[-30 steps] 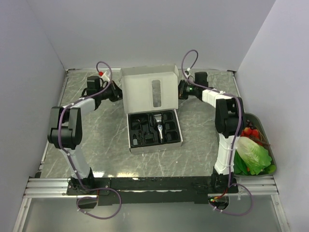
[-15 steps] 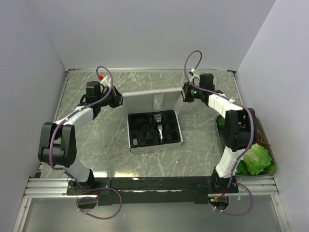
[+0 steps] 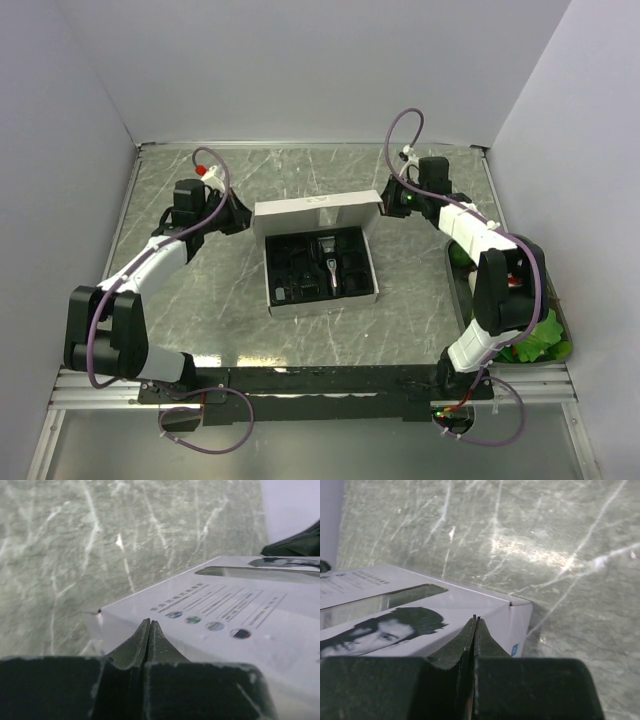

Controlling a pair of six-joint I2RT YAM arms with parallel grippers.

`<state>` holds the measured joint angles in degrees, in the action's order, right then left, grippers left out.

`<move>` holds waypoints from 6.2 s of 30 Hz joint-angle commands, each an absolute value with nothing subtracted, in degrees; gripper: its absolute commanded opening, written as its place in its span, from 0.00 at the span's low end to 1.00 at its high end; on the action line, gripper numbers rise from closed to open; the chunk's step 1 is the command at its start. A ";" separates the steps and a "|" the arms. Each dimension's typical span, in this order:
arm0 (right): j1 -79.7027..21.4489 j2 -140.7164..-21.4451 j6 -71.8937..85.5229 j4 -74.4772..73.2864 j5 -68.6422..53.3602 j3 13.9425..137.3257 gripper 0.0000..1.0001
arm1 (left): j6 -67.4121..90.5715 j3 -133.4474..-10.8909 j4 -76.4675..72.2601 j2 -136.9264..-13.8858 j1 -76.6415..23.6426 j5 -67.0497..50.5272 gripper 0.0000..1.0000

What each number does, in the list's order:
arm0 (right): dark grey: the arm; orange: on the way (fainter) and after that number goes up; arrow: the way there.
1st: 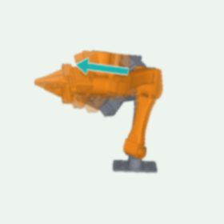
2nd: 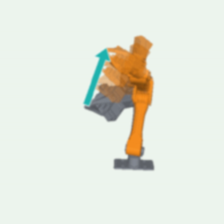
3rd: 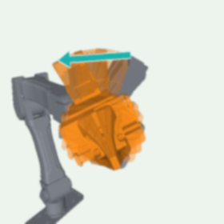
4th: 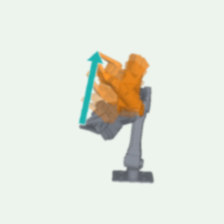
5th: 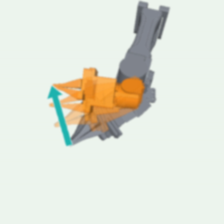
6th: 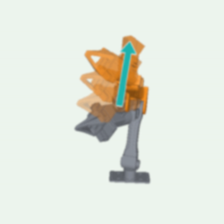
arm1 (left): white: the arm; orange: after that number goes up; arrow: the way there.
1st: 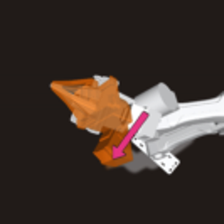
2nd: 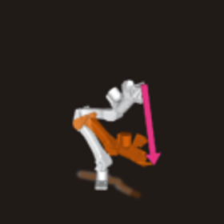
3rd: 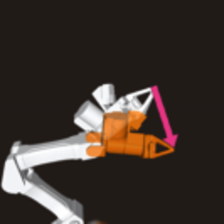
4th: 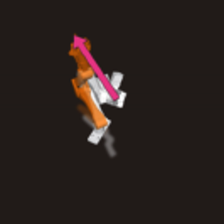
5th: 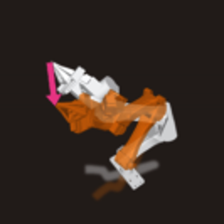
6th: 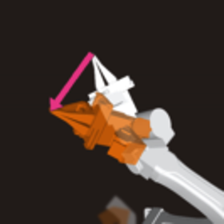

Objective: Sort the hair-cutting tools

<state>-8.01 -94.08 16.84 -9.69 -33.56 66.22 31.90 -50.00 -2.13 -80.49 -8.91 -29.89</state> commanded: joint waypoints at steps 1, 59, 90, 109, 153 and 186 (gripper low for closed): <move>-8.44 -91.23 16.08 -13.26 -28.48 66.36 0.00 | 29.53 -51.59 6.04 -78.05 -9.32 -25.14 0.01; -12.74 -89.03 18.19 -14.68 -29.01 59.77 0.00 | 30.59 -45.88 8.70 -74.44 -12.22 -26.63 0.01; -13.97 -71.90 17.05 -16.52 -9.74 56.07 0.00 | 25.13 -57.30 24.52 -67.14 -13.80 -12.38 0.01; -21.27 -70.23 18.54 -11.43 -21.45 43.16 0.00 | 33.57 -42.38 9.59 -69.17 -20.30 -24.79 0.01; -25.40 -63.28 30.58 -27.51 9.58 37.44 0.00 | 49.30 -35.69 30.76 -50.27 -24.79 -4.04 0.01; -21.80 -87.27 21.27 1.76 -12.57 41.66 0.00 | 39.11 -49.30 6.77 -89.10 -20.83 -7.20 0.01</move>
<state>-21.58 -85.54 21.56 -4.01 -8.32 38.76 41.45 -45.65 11.97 -85.97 -21.52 -3.81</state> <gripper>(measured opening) 0.005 0.017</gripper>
